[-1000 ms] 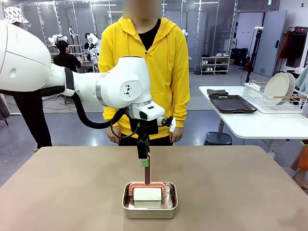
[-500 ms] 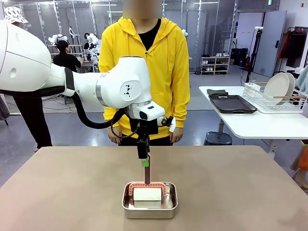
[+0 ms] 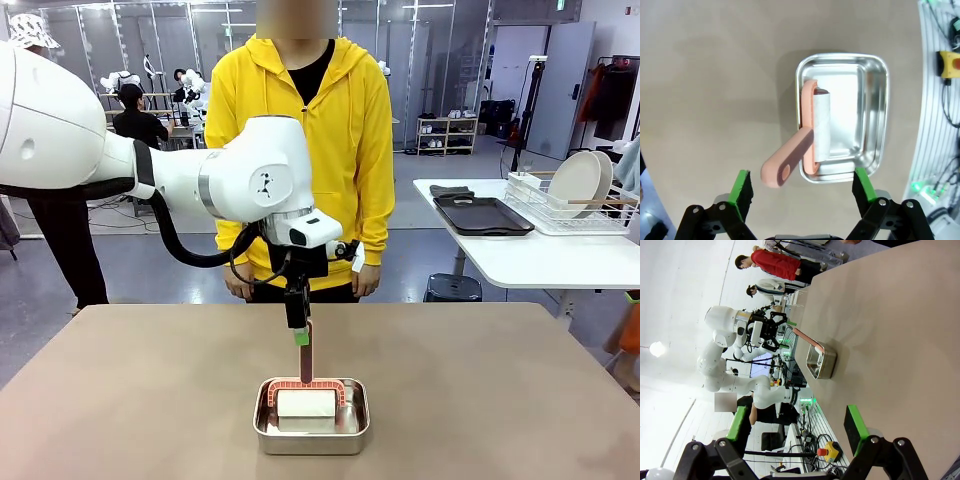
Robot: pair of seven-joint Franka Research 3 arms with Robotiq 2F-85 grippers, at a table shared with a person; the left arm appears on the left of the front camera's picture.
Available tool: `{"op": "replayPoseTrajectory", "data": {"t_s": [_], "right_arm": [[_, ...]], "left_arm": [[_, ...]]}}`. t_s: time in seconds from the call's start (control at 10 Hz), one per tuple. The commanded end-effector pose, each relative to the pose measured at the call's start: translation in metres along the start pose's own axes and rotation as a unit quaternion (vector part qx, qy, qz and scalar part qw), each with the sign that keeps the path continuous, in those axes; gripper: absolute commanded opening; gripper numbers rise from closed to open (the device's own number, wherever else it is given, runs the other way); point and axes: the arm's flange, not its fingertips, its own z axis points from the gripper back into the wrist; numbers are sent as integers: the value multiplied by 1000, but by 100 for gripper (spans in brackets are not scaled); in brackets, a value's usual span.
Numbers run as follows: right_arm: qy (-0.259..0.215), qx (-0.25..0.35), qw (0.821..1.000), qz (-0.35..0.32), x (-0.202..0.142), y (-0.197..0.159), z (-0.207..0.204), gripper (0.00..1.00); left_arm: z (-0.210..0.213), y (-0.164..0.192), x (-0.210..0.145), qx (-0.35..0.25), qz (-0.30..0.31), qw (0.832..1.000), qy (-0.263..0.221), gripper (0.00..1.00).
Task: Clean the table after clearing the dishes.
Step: Place the Lint Roller back on top of the Airtight Container.
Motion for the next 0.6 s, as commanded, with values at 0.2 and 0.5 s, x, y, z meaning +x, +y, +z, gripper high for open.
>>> {"op": "replayPoseTrajectory", "data": {"t_s": [0.2, 0.5], "right_arm": [[2, -2, 1000, -2, -5, 4, -4, 96], [2, -2, 1000, -2, -5, 4, -4, 96]], "left_arm": [[94, 28, -55, -188, 150, 956, -169, 100], [132, -11, -196, -316, 174, 839, -407, 100]]}}
